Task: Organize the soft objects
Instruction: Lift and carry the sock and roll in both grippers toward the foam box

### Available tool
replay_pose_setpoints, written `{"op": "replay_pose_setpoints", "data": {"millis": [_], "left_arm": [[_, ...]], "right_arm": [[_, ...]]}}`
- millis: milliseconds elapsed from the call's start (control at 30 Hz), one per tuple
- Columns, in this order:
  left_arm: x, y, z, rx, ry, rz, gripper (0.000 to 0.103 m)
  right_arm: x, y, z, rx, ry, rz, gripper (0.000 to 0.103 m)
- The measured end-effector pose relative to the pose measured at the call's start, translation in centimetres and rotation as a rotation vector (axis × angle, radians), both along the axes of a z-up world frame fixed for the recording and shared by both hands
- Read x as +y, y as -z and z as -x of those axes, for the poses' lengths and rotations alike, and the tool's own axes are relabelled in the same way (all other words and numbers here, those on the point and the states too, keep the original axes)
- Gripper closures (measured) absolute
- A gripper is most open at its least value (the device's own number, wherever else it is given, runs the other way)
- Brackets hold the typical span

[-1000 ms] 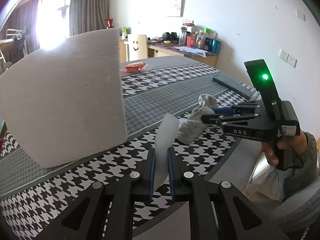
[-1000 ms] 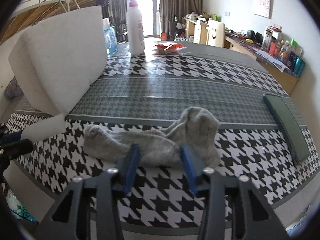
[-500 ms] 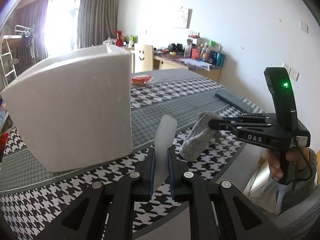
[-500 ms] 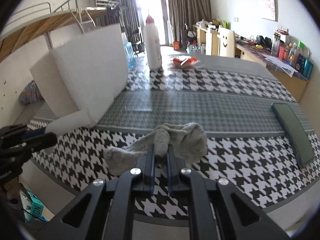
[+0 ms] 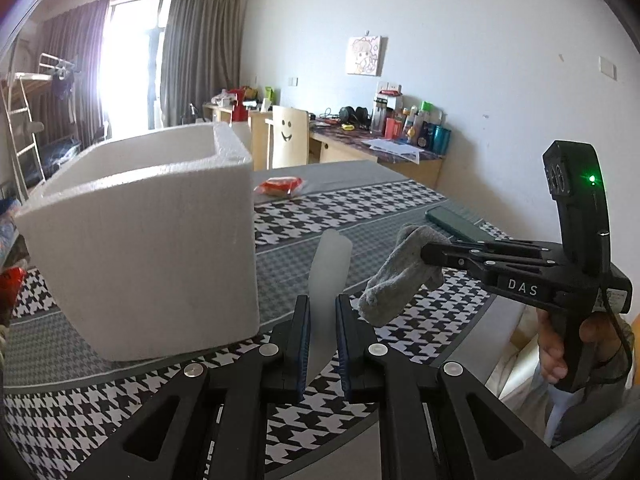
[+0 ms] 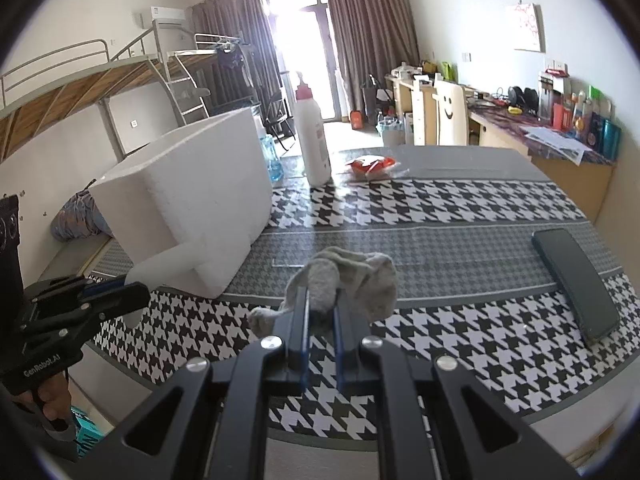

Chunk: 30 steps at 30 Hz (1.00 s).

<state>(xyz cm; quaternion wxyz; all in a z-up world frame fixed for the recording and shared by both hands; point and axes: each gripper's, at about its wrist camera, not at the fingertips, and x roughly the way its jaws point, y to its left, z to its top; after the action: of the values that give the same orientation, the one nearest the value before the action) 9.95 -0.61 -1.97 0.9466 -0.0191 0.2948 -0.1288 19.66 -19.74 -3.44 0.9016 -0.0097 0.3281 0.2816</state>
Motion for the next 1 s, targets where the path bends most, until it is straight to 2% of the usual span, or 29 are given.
{"op": "replay_pose_setpoints", "data": {"millis": [1000], "left_arm": [[-1.3,-3.8,-0.7,-0.111,0.014,-0.037,0.090]], "right_arm": [[-0.9,-3.9,-0.4,-0.118,0.005,-0.054,0.090]]}}
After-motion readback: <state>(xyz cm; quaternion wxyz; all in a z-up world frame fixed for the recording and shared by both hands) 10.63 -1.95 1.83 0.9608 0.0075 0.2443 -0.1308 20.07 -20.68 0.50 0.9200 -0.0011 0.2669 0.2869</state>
